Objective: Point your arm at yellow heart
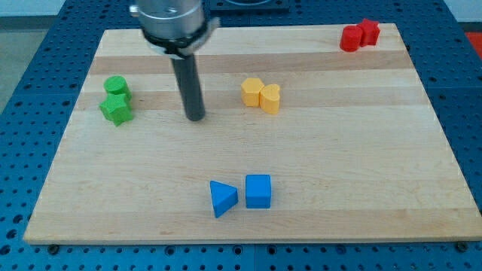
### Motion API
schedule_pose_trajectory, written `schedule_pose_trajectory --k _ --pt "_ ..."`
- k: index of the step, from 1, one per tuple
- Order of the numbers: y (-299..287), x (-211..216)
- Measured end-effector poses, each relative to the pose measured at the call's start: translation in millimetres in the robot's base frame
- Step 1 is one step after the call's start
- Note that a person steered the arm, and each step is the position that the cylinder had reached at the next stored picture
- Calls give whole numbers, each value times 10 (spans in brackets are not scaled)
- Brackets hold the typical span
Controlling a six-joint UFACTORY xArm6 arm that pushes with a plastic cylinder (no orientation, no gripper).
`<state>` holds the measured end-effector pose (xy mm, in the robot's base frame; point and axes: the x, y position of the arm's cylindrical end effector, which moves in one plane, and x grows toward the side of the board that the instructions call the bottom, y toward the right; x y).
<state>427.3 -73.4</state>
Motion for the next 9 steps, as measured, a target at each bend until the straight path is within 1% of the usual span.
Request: schedule_pose_trajectory --k 1,2,3,4,5,7,9 --pt "520 175" --pt "1190 125" --pt "1812 -4" --pt "2119 -250" --pt "2124 -353" --pt "1761 -329" --pt "1442 -17"
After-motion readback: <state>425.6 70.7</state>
